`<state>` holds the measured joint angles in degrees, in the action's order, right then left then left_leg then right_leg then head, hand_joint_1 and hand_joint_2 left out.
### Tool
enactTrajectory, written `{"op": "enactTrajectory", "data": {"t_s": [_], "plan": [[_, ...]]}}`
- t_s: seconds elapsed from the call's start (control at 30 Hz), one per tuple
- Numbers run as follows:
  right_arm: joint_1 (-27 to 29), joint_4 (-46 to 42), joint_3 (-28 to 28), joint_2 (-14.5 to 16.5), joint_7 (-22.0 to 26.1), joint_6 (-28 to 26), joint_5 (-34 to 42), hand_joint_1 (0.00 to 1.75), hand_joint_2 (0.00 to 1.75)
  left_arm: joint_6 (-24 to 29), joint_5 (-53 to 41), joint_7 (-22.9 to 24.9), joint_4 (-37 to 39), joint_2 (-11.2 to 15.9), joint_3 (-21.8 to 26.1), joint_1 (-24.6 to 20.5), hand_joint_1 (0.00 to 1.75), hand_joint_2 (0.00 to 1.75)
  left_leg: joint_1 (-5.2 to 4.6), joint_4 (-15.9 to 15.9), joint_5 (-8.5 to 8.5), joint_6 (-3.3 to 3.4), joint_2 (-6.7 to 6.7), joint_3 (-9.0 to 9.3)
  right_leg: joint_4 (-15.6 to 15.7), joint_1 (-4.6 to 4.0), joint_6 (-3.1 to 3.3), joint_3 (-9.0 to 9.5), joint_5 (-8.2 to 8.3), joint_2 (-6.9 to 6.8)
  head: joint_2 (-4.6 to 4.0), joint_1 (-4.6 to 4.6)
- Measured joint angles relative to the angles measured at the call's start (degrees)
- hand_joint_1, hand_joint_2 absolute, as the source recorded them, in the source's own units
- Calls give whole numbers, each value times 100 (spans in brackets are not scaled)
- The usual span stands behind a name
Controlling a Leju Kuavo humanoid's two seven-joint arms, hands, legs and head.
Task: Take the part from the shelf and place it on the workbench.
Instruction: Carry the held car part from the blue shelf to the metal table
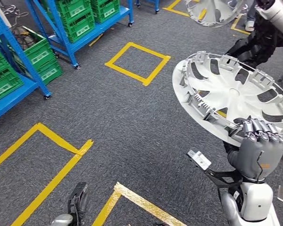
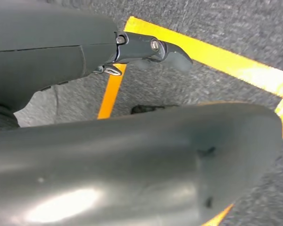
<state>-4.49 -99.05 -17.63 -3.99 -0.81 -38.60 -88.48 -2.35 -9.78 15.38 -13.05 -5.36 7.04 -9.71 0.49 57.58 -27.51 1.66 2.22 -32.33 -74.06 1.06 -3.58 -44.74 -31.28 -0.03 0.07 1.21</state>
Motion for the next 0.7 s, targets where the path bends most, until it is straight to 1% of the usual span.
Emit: {"op": "enactTrajectory", "data": {"t_s": [0.03, 0.07, 0.1, 0.13, 0.17, 0.2, 0.23, 0.27, 0.3, 0.33, 0.37, 0.4, 0.43, 0.47, 0.5, 0.53, 0.57, 0.6, 0.63, 0.67, 0.7], "plan": [[13, -7, 16, -7, 1, 0, 0, 175, 175, 13, -21, 24, 3, 5, -13, 6, 0, 0, 3, 3, -8, -12, 74, 4, 205, 10, -11, 128, 133, -31, 0, -1], [30, -19, 35, -10, 1, 0, 0, 175, 175, 34, -49, 51, 5, 10, -28, 8, 0, 0, 4, 11, -21, -32, 139, 11, 586, 16, -15, 352, 310, -111, 0, -1], [46, -36, 57, -11, 2, 0, 0, 175, 175, 62, -76, 81, 7, 24, -47, 10, 0, 0, -9, 22, -40, -61, 197, 15, 977, -6, -2, 588, 423, -251, 0, -4], [64, -59, 79, -11, 4, 0, 0, 175, 175, 87, -98, 105, 7, 36, -66, 14, 0, 0, -27, 39, -58, -91, 249, 20, 1282, -23, 35, 768, 498, -351, 0, 3], [84, -81, 101, -10, 11, 0, 0, 175, 175, 105, -121, 120, 8, 52, -85, 22, 0, 0, -46, 51, -73, -120, 298, 26, 1448, -40, 83, 864, 511, -422, 0, 10], [109, -100, 125, -10, 25, 0, 0, 175, 175, 114, -141, 131, 9, 69, -104, 34, 0, 0, -64, 53, -81, -146, 349, 32, 1483, -61, 137, 881, 486, -425, 0, 19], [143, -118, 152, -11, 47, 0, 0, 175, 175, 116, -169, 136, 10, 80, -121, 46, 0, 0, -65, 53, -86, -168, 407, 46, 1486, -58, 189, 868, 501, -346, 0, 28], [177, -133, 181, -14, 72, 0, 0, 175, 175, 118, -196, 141, 10, 93, -137, 55, 0, 0, -55, 54, -108, -196, 427, 55, 1491, -52, 229, 864, 509, -285, 0, 28], [204, -152, 205, -16, 94, 0, 0, 175, 175, 119, -219, 146, 11, 105, -151, 61, 0, 0, -41, 99, -165, -222, 361, 49, 1501, -46, 266, 865, 522, -220, 0, 33], [222, -167, 222, -19, 115, 0, -1, 175, 175, 120, -244, 150, 11, 118, -165, 64, 0, 0, -26, 239, -276, -241, 239, 1, 1513, -35, 300, 869, 535, -159, 0, 39], [231, -179, 233, -18, 134, 0, -1, 175, 175, 121, -260, 157, 13, 130, -180, 73, 0, 0, -14, 521, -450, -253, 77, -114, 1521, -25, 328, 874, 543, -91, 0, 50], [235, -186, 241, -16, 160, 0, -1, 175, 175, 122, -274, 166, 14, 140, -197, 90, 0, 0, -11, 908, -645, -255, -67, -278, 1521, -29, 345, 874, 545, -17, 0, 59], [240, -186, 250, -15, 184, 0, -1, 175, 175, 123, -286, 177, 16, 145, -212, 114, 0, 0, -11, 1320, -814, -252, -141, -465, 1520, -36, 358, 874, 546, 65, 0, 63], [246, -186, 261, -13, 206, 0, -1, 175, 175, 124, -295, 187, 19, 147, -226, 140, 0, 0, -13, 1637, -905, -246, -175, -616, 1520, -44, 366, 876, 547, 155, 0, 64], [251, -186, 270, -13, 224, 0, -1, 175, 175, 124, -306, 194, 21, 148, -240, 159, 0, 0, -16, 1740, -870, -232, -192, -679, 1519, -54, 371, 880, 549, 247, 0, 65], [255, -187, 276, -13, 236, 0, -2, 175, 175, 124, -318, 198, 24, 149, -253, 168, 0, 0, -20, 1603, -714, -206, -217, -636, 1517, -63, 374, 889, 551, 340, 0, 64], [256, -187, 280, -12, 247, 0, -2, 175, 175, 124, -327, 200, 26, 150, -263, 170, 0, 0, -25, 1280, -487, -171, -267, -506, 1516, -70, 375, 901, 552, 427, 0, 64], [256, -188, 282, -12, 256, 0, -1, 175, 175, 124, -334, 200, 26, 157, -271, 168, 0, 0, -28, 885, -273, -125, -379, -339, 1515, -72, 373, 911, 553, 507, 0, 63], [253, -189, 284, -12, 262, 0, -1, 175, 175, 123, -338, 200, 27, 162, -276, 167, 0, 0, -23, 534, -115, -89, -490, -192, 1506, -79, 363, 911, 555, 582, 0, 58], [249, -190, 286, -12, 264, 0, -1, 175, 175, 122, -340, 200, 27, 168, -280, 168, 0, 0, -21, 297, -55, -67, -576, -89, 1498, -75, 343, 893, 564, 648, 0, 62], [251, -192, 287, -12, 264, 0, -1, 175, 175, 121, -342, 200, 28, 173, -284, 168, 0, 0, -23, 180, -56, -57, -622, -40, 1496, -63, 311, 866, 579, 714, 0, 66]]}}
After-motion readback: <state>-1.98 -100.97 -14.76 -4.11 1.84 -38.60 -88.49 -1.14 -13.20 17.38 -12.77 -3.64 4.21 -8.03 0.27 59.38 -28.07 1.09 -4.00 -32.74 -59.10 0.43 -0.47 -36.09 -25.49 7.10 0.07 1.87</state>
